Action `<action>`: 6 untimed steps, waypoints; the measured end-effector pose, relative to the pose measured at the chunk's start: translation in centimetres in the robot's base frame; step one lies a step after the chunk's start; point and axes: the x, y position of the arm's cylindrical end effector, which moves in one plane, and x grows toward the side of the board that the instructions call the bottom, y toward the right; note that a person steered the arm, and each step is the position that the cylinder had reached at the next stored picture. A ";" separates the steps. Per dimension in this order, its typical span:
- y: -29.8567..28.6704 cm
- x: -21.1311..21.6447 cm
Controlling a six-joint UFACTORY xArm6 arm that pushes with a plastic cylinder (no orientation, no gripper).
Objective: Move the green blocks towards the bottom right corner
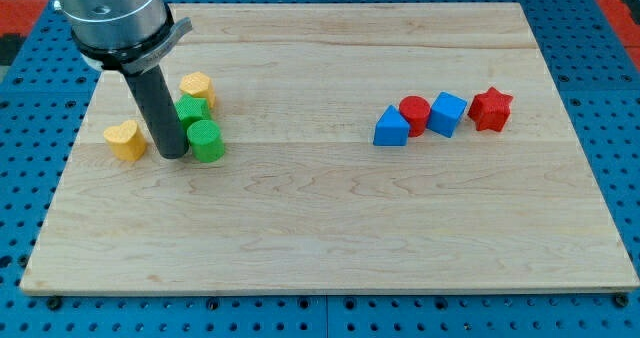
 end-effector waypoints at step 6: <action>30.0 7.0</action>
